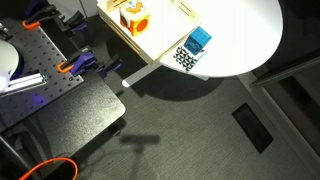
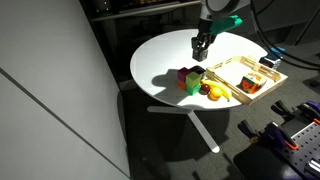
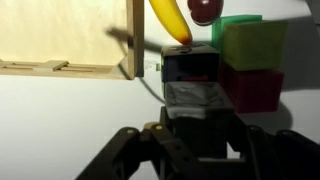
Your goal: Pick up the gray block and put it in the tray
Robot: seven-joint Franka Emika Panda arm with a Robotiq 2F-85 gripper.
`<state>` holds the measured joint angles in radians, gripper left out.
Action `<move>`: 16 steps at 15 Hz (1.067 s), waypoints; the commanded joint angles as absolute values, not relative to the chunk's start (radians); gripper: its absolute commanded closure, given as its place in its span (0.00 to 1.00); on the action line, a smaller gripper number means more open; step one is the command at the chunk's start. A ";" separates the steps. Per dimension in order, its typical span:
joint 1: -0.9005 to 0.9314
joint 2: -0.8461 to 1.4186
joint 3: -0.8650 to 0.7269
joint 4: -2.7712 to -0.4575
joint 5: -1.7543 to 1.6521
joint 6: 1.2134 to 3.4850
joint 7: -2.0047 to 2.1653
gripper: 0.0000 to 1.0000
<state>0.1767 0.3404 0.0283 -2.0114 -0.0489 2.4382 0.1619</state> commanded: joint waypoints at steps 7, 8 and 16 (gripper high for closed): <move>0.086 0.210 -0.036 -2.135 -0.095 2.381 0.172 0.72; 0.075 0.196 -0.040 -2.155 -0.095 2.382 0.167 0.72; 0.012 0.064 -0.075 -2.311 -0.190 2.415 0.150 0.22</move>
